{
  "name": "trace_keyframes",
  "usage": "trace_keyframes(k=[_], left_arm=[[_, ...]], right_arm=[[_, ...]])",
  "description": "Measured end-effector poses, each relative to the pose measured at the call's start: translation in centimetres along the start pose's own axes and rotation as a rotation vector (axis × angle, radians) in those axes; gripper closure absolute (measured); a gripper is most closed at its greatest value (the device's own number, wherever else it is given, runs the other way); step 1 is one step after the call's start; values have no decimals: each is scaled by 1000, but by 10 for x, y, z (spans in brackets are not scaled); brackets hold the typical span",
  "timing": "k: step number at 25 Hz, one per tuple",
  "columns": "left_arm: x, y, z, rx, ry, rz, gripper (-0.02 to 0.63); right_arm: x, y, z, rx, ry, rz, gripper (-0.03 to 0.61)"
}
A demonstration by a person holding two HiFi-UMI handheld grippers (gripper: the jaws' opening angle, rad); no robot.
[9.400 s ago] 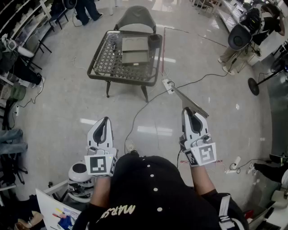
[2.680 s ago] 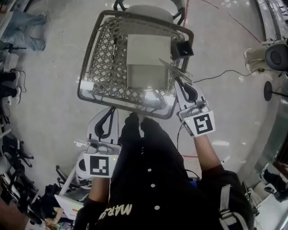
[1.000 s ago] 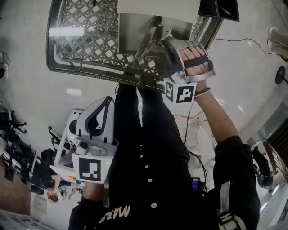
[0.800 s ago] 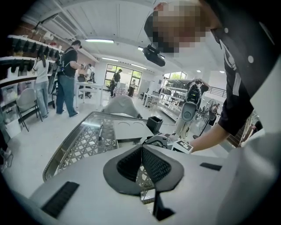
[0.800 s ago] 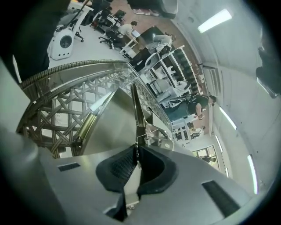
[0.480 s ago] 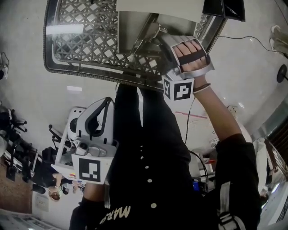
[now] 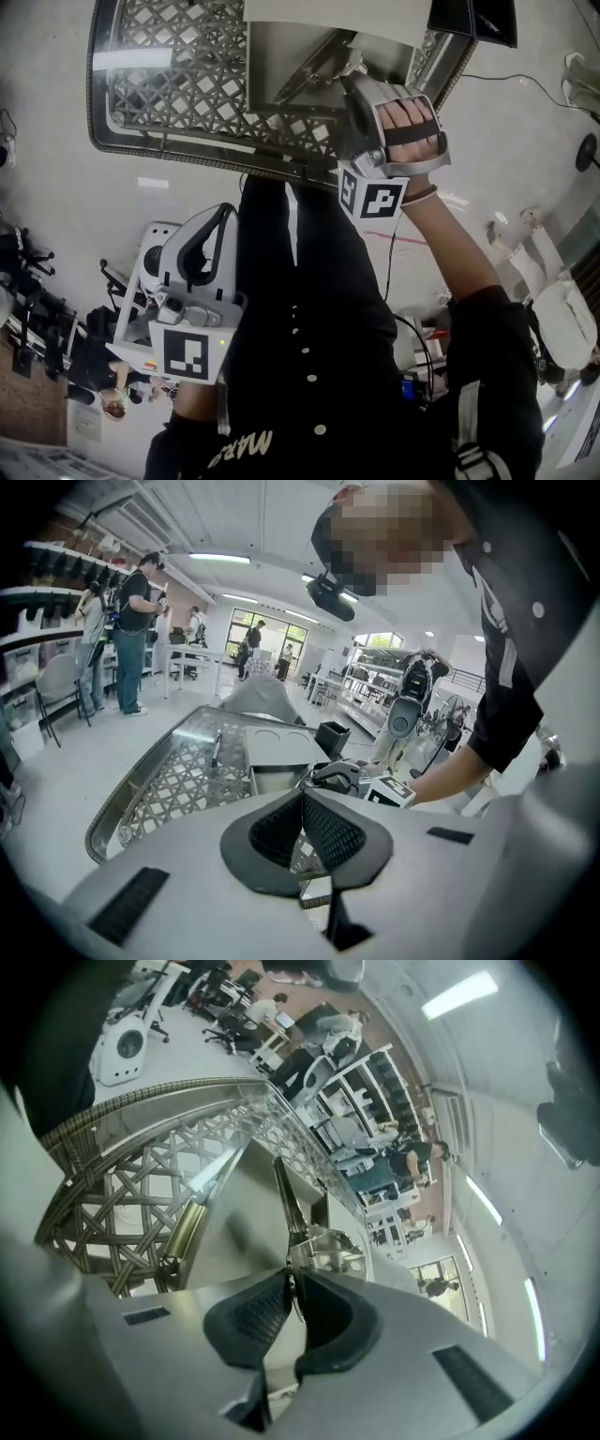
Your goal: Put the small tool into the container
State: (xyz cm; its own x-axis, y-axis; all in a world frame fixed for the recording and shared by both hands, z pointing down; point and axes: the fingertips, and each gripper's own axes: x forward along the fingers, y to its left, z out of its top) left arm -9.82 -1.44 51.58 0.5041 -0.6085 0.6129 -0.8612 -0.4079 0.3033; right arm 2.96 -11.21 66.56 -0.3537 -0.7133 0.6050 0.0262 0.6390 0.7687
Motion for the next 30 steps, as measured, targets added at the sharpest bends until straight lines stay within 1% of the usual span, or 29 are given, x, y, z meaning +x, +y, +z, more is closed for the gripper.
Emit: trace_keyframes(k=[2,6,13,16,19,21,24,28,30], left_arm=[[0,2,0,-6,-2,2,588],[0,3,-3,-8,2,1,588],[-1,5,-7,-12,8,-4,588],[-1,6,-7,-13,6,-6,588],[-1,5,-7,-11,9,-13,588],[-1,4,-7,-9,11,-14,588],[0,4,-6,-9,3,-13,588],[0,1,-8,-9,10,-24,588],[0,-1,-7,-8,7,-24,588]], right_arm=[[2,3,1,12,20,21,531],[11,12,9,-6,11,73,514],[12,19,15,15,-11,159,488],[7,20,15,-13,-46,139,459],[1,19,14,-50,-85,97,462],[-3,20,12,-72,-103,97,460],[-9,23,7,-100,-122,143,451],[-13,29,6,-123,-122,207,476],[-15,29,5,-137,-113,243,471]])
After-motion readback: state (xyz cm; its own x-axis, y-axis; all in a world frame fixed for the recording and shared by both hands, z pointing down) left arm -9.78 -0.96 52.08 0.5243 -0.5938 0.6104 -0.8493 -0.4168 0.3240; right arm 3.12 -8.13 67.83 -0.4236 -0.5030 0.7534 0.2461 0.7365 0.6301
